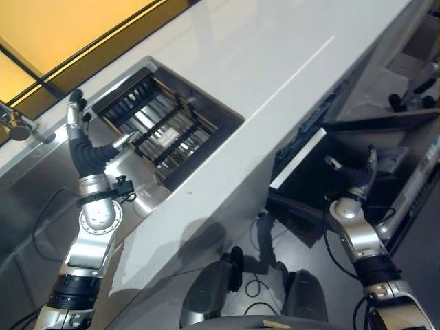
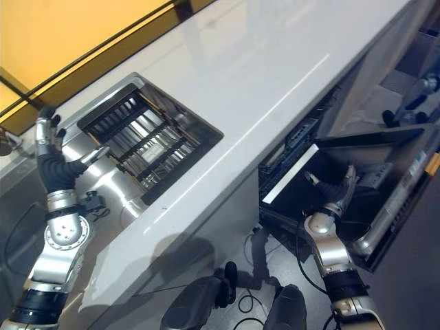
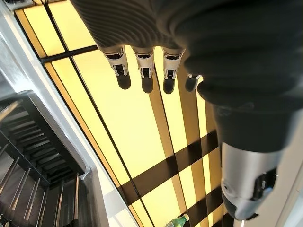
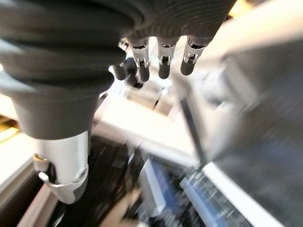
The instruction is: Pick up plates and place into dishwasher.
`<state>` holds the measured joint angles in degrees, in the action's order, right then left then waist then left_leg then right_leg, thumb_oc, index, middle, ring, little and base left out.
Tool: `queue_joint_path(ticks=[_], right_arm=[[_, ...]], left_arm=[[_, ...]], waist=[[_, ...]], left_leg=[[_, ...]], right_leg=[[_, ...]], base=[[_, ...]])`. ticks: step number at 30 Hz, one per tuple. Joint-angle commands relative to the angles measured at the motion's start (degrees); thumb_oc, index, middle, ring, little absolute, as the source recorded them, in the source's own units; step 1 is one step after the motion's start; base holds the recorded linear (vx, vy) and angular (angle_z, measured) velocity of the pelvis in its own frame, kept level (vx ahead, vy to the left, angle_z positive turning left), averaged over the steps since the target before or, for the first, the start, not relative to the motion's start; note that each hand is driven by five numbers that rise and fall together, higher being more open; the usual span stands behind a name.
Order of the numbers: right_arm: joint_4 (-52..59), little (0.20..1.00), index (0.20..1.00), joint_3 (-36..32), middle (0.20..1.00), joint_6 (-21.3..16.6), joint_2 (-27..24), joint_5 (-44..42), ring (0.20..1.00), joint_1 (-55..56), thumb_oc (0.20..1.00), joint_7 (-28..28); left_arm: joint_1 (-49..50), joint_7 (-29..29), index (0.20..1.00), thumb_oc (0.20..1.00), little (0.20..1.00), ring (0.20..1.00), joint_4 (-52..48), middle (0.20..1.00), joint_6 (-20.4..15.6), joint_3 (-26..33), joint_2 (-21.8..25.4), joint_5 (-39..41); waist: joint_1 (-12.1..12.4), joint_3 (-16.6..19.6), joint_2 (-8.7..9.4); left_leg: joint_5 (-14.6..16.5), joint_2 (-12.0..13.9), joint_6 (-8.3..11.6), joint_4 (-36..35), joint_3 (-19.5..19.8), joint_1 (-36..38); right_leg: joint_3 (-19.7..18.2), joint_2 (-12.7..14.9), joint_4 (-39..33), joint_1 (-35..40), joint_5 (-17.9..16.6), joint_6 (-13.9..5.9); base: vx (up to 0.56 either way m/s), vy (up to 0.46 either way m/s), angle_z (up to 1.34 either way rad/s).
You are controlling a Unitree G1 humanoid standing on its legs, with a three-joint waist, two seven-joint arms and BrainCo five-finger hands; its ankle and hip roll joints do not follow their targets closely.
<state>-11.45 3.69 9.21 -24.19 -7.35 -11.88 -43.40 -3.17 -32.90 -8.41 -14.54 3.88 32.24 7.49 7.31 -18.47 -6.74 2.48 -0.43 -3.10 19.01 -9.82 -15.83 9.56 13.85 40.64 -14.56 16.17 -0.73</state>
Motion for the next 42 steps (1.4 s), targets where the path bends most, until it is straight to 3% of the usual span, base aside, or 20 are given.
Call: queue_joint_path(ticks=[1,7,12,19,24,29,32,37,38,42], right_arm=[[4.5,1.0,1.0,-1.8,1.0,-2.6,-1.5,0.9,1.0,-0.3,1.0,-2.2],[7.6,1.0,1.0,-2.8,1.0,-4.4,-0.7,2.7,1.0,3.1,1.0,-8.1],[9.8,1.0,1.0,-4.3,1.0,-4.9,-0.7,5.1,1.0,9.3,1.0,-10.6],[13.0,1.0,1.0,-6.7,1.0,-7.0,-2.2,9.4,1.0,18.2,1.0,-14.3],[10.6,1.0,1.0,-6.7,1.0,-10.4,-3.1,1.7,1.0,22.6,1.0,-6.6],[4.3,1.0,1.0,-2.2,1.0,-22.1,-1.5,-12.9,1.0,17.9,1.0,5.9],[0.6,1.0,1.0,0.4,1.0,-28.0,0.1,-17.6,1.0,11.0,1.0,8.5],[-2.5,1.0,1.0,1.6,1.0,-33.8,0.9,-29.1,1.0,1.7,1.0,12.8],[-2.9,1.0,1.0,1.2,1.0,-34.4,1.2,-33.2,1.0,-0.6,1.0,16.2],[-3.9,1.0,1.0,0.1,1.0,-30.5,0.5,-34.3,1.0,-9.4,1.0,24.0]], left_arm=[[0.4,-0.4,1.0,1.0,1.0,1.0,-3.5,1.0,-4.1,3.6,2.4,-0.6],[1.9,-1.0,1.0,1.0,1.0,1.0,-3.5,1.0,-5.7,2.6,-0.7,-0.5],[6.6,-1.2,1.0,1.0,1.0,1.0,-4.5,1.0,-6.2,3.8,-4.0,0.1],[11.6,-4.2,1.0,1.0,1.0,1.0,-5.7,1.0,-6.0,2.8,-6.1,0.8],[13.5,-5.8,1.0,1.0,1.0,1.0,-5.8,1.0,-6.9,2.2,-7.1,1.2],[10.4,-8.4,1.0,1.0,1.0,1.0,-5.2,1.0,-7.9,-0.7,-7.0,-0.6],[6.3,-9.0,1.0,1.0,1.0,1.0,-4.7,1.0,-7.4,-2.4,-5.7,-1.0],[1.7,-8.0,1.0,1.0,1.0,1.0,-3.5,1.0,-8.0,-4.5,-4.0,-2.0],[1.4,-8.0,1.0,1.0,1.0,1.0,-3.6,1.0,-8.2,-5.0,-3.7,-2.4],[1.4,-6.7,1.0,1.0,1.0,1.0,-3.8,1.0,-10.0,-5.0,-3.0,-1.8]], waist=[[0.9,1.9,1.08],[-1.5,0.2,-0.98],[-4.5,1.3,-3.08],[-8.5,2.3,-5.65],[-10.3,1.0,-7.19],[-10.1,-4.1,-8.16],[-9.1,-7.5,-8.73],[-7.4,-11.3,-9.54],[-6.7,-11.3,-9.97],[-4.5,-11.3,-11.04]], left_leg=[[-2.9,-5.5,1.39,0.7,10.9,-6.2],[-7.9,-0.8,4.94,-3.3,10.6,-4.8],[-9.2,1.4,5.78,-5.4,8.0,-3.3],[-11.1,3.4,6.55,-6.5,5.3,-1.4],[-11.2,3.2,6.7,-4.0,4.2,-2.8],[-9.9,1.0,6.25,2.4,3.6,-9.8],[-8.4,0.0,5.68,6.3,2.5,-14.7],[-3.8,-2.4,4.6,12.0,2.8,-19.7],[-3.1,-3.0,4.21,12.7,3.2,-20.8],[-0.2,-5.0,2.82,15.6,4.2,-23.8]], right_leg=[[-0.1,-2.7,-13.5,5.0,-5.9,0.23],[-1.3,-5.4,-16.2,6.4,-4.3,1.9],[-3.9,-7.0,-14.5,4.4,-3.8,2.94],[-7.2,-7.6,-11.8,2.4,-2.9,2.61],[-8.5,-6.7,-7.8,-1.3,-1.3,2.9],[-9.1,-4.8,4.3,-12.2,2.5,3.66],[-8.5,-4.3,10.3,-18.3,3.8,4.45],[-8.4,-2.9,17.4,-24.5,6.8,5.12],[-8.2,-2.9,18.6,-26.0,7.1,5.35],[-7.8,-2.7,22.5,-29.3,8.5,5.97]], base=[[-0.22,-0.281,-0.94],[-0.18,-0.103,-0.47],[-0.05,0.03,-0.31],[0.04,0.094,-0.28],[0.02,0.133,-0.26],[-0.12,0.064,-0.1],[-0.16,-0.066,0.16],[-0.05,-0.116,0.34],[-0.01,-0.068,0.29],[0.01,-0.03,0.29]])
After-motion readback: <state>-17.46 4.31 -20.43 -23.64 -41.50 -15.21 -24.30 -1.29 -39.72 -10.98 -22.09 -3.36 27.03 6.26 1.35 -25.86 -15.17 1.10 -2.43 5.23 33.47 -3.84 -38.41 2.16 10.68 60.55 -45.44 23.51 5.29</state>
